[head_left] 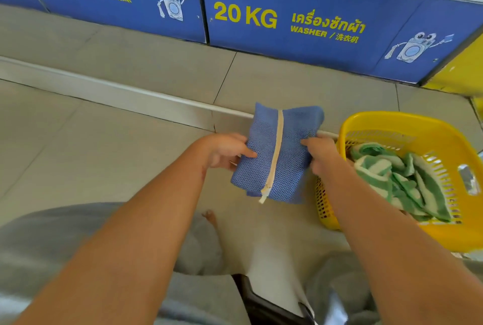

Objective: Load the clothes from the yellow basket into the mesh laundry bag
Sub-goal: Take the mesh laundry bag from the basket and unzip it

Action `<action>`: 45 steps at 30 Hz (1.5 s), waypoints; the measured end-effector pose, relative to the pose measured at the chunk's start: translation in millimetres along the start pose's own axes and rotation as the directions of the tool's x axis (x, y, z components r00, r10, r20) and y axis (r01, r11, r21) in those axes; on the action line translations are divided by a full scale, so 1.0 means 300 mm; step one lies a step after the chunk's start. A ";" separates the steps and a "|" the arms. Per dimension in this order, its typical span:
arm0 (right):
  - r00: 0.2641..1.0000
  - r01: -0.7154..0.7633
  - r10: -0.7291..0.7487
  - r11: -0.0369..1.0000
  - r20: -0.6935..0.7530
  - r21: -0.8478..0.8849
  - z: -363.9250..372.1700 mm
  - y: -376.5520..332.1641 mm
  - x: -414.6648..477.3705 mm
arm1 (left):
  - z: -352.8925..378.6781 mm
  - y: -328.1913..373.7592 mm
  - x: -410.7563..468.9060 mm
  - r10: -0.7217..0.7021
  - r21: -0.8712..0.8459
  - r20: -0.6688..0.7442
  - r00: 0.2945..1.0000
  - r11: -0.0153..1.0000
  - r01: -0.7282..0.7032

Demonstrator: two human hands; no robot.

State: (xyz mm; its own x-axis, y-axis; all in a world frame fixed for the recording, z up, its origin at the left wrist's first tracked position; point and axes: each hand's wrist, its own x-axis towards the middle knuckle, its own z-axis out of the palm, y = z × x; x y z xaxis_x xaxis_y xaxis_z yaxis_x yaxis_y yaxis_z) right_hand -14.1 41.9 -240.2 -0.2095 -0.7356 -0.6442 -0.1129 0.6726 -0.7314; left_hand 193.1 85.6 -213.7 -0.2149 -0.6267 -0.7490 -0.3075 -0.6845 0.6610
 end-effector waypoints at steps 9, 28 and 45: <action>0.852 0.517 -0.436 0.620 0.288 -0.591 0.074 0.058 -0.095 | -0.005 -0.006 0.049 0.099 -0.130 -0.413 0.905 0.978 -0.166; 0.626 0.716 -0.615 0.210 0.480 -0.666 0.110 0.088 -0.164 | 0.054 -0.024 -0.012 0.577 0.645 -0.546 0.607 0.752 -0.135; 0.584 0.711 -0.599 0.051 0.548 -0.702 0.119 0.065 -0.161 | 0.095 -0.101 0.012 0.558 0.938 -0.296 0.775 0.324 0.125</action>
State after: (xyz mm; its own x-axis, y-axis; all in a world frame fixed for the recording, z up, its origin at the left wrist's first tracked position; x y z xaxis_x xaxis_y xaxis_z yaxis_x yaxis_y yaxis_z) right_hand 28.4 87.6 -231.3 0.4776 -0.8764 -0.0611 -0.8361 -0.4321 -0.3379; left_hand 175.1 114.8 -237.8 -0.0638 -0.9781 -0.1982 -0.9958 0.0493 0.0774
